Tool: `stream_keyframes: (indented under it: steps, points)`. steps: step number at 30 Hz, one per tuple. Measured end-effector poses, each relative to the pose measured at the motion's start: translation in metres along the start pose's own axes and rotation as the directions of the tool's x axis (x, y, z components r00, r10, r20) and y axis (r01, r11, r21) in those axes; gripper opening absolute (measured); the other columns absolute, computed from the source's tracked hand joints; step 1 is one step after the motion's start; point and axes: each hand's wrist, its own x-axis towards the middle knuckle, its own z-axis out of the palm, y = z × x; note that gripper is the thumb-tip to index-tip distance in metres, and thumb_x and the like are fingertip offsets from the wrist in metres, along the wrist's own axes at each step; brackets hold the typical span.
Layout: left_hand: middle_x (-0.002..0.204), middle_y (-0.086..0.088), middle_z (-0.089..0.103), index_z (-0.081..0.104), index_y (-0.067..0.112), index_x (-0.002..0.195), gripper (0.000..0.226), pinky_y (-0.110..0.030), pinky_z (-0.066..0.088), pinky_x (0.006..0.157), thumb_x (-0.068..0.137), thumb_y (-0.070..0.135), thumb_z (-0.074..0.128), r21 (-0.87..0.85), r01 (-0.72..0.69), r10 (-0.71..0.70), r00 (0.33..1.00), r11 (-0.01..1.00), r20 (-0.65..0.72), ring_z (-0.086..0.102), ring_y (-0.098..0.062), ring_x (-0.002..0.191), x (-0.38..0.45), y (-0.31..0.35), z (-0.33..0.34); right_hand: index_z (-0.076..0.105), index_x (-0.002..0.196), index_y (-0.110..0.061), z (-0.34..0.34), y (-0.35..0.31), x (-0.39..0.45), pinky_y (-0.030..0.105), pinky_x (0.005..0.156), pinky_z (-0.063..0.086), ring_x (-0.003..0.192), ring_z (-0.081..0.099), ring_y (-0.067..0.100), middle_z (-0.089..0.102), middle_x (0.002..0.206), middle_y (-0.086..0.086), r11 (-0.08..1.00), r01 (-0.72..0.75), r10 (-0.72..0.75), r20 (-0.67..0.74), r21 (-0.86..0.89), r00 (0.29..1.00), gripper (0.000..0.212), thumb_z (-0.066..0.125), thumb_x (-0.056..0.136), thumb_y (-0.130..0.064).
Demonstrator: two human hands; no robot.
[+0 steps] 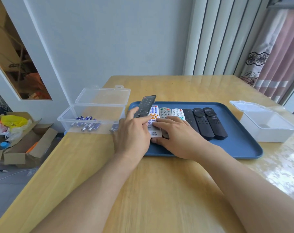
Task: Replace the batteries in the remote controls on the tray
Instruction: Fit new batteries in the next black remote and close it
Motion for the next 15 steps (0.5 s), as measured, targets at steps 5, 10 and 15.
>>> stream_keyframes:
  steps: [5, 10, 15]
  points:
    - [0.163, 0.016, 0.03, 0.067, 0.043, 0.127, 0.036, -0.041, 0.044, 0.092, 0.101, 0.023, 0.052, 0.129, 0.028, -0.028, 1.0, 0.991, -0.002, 0.048, -0.022, 0.129, 0.0018, 0.0035, 0.0029, 0.044, 0.15, -0.032, -0.0013, -0.0027, 0.0008, 0.039, 0.12, 0.024, 0.151, 0.02, 0.016, 0.038, 0.157, -0.018, 0.999, -0.005, 0.006, -0.031, 0.042, 1.0, 0.064, 0.058, 0.093, -0.058]
    - [0.168, 0.012, 0.017, 0.07, 0.035, 0.118, 0.032, -0.039, 0.043, 0.085, 0.096, 0.017, 0.054, 0.212, 0.031, -0.041, 0.998, 0.977, 0.043, 0.053, -0.024, 0.121, 0.0027, 0.0057, 0.0059, 0.045, 0.149, -0.032, 0.0008, -0.0014, 0.0012, 0.038, 0.12, 0.024, 0.149, 0.025, 0.013, 0.041, 0.154, -0.02, 0.999, 0.002, -0.001, -0.048, 0.039, 0.999, 0.064, 0.058, 0.093, -0.06]
    - [0.168, 0.013, 0.017, 0.064, 0.033, 0.131, 0.039, -0.04, 0.041, 0.093, 0.098, 0.018, 0.052, 0.211, 0.015, -0.031, 0.997, 0.977, 0.073, 0.043, -0.019, 0.136, 0.0035, 0.0072, 0.0068, 0.046, 0.149, -0.031, 0.0018, -0.0006, 0.001, 0.037, 0.12, 0.025, 0.148, 0.027, 0.012, 0.043, 0.154, -0.017, 0.999, 0.018, -0.015, -0.064, 0.039, 0.998, 0.063, 0.057, 0.094, -0.058]
